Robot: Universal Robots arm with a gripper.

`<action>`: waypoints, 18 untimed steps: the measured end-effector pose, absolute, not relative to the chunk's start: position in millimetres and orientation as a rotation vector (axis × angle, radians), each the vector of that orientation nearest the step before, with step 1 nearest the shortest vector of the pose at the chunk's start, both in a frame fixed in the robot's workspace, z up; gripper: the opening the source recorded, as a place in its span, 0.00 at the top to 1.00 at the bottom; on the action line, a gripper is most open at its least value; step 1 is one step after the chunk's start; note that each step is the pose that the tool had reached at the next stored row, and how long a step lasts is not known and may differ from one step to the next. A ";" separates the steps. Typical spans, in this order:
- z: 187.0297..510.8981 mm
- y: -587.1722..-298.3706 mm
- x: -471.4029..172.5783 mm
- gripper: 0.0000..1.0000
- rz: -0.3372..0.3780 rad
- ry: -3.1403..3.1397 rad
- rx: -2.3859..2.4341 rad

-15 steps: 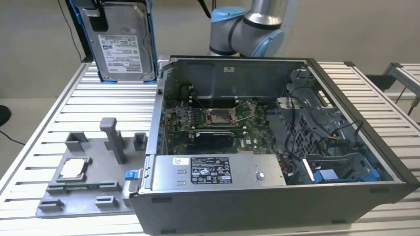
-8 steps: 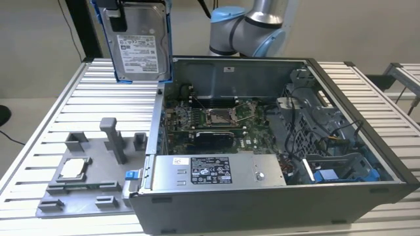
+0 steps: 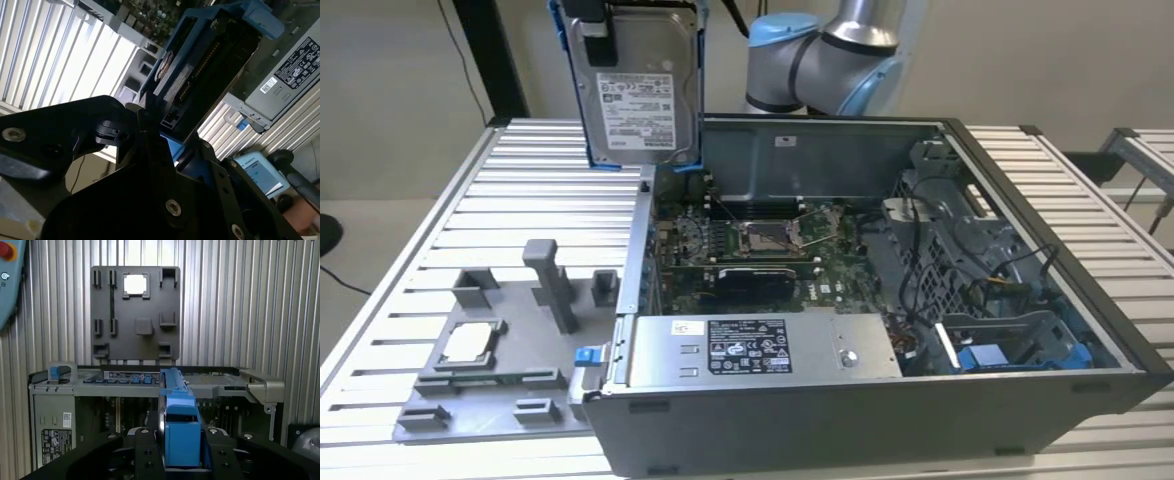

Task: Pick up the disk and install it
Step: 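Pick up the disk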

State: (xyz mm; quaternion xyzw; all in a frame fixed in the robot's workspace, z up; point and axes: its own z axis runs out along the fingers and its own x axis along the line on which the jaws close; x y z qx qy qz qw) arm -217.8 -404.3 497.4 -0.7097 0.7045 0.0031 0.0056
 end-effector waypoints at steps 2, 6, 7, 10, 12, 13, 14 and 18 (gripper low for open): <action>497.4 -405.4 -210.2 1.00 0.010 2.205 -2.222; 497.4 -407.4 -194.5 1.00 0.010 2.205 -2.222; 497.4 -408.1 -190.6 1.00 0.010 2.205 -2.222; 497.4 -410.8 -180.3 1.00 0.010 2.205 -2.222; 497.5 -413.1 -173.9 1.00 0.010 2.206 -2.222; 497.4 -414.4 -170.7 1.00 0.010 2.206 -2.222; 497.4 -415.5 -167.8 1.00 0.010 2.205 -2.222; 497.4 -421.4 -156.4 1.00 0.010 2.206 -2.222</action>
